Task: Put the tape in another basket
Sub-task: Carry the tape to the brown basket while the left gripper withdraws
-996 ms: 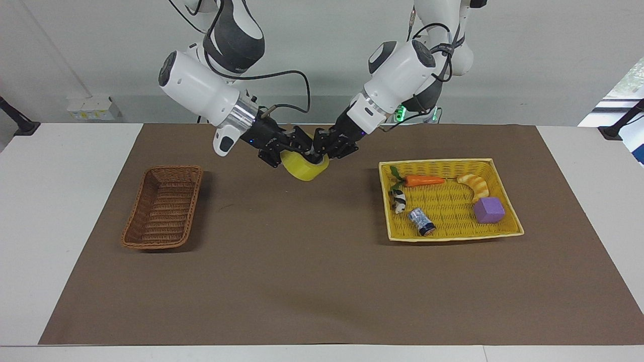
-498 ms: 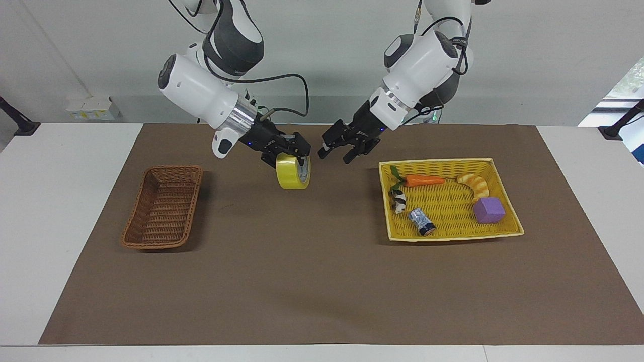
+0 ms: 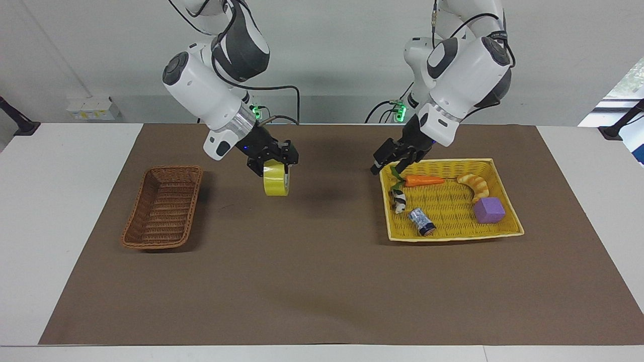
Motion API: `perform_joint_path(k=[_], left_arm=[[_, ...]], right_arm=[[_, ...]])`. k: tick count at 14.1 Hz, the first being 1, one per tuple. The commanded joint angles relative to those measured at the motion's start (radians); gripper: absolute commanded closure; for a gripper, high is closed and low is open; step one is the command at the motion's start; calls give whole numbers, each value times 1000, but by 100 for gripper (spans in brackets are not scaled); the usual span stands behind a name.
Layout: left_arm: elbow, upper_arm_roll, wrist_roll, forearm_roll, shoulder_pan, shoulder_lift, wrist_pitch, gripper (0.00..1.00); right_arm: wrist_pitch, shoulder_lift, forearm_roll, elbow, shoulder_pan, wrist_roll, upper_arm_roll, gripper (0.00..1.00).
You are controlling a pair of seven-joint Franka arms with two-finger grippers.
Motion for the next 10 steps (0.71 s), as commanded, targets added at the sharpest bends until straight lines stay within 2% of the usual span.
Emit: perform_joint_path(k=[1,4,7,10], left_arm=[[10,-8,81,89,51,-7,-34,0],[25,-8,240,133,142,-3,-63,0],[56,-6,475,193,252,-11,-178,0],[110,-6,635,316,315,-11,-290,0]], right_arm=[[-31,-22,-125,-48,-60,-130,2,100],[-31,-21,-222,-99,-125,-160,0,100],[-19,-1,-476,-98,-174,-186,2,100],[-28,-4,-694,-104,-211,-275,0,100]])
